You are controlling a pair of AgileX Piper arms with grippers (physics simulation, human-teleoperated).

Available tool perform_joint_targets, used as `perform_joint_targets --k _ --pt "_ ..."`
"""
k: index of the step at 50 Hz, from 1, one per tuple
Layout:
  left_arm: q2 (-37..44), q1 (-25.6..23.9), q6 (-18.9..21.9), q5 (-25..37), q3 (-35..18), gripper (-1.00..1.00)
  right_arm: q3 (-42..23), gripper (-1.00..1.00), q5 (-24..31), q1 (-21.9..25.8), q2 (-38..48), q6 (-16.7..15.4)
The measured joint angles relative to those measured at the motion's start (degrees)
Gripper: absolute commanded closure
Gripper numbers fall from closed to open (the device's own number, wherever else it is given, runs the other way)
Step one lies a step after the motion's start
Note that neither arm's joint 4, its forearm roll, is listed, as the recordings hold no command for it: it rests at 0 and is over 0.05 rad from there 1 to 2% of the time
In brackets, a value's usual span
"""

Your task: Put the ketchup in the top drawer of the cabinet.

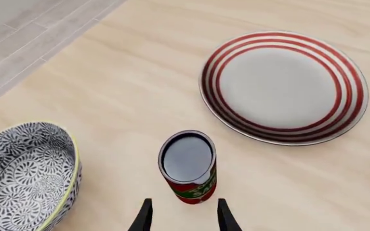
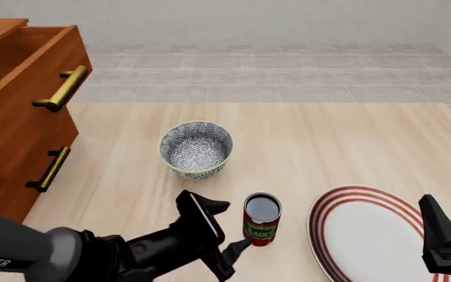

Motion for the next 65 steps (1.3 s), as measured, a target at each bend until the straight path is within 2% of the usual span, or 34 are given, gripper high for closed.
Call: perform_joint_targets --k 51,65 --pt "8.6 0.2 1.1 2.0 -8.8 -1.00 0.0 -1.00 -1.4 0.6 2.4 0.0" --pt "10.1 0.1 1.3 2.1 -10.5 -1.00 0.0 -1.00 -4.2 1.0 6.3 0.1"
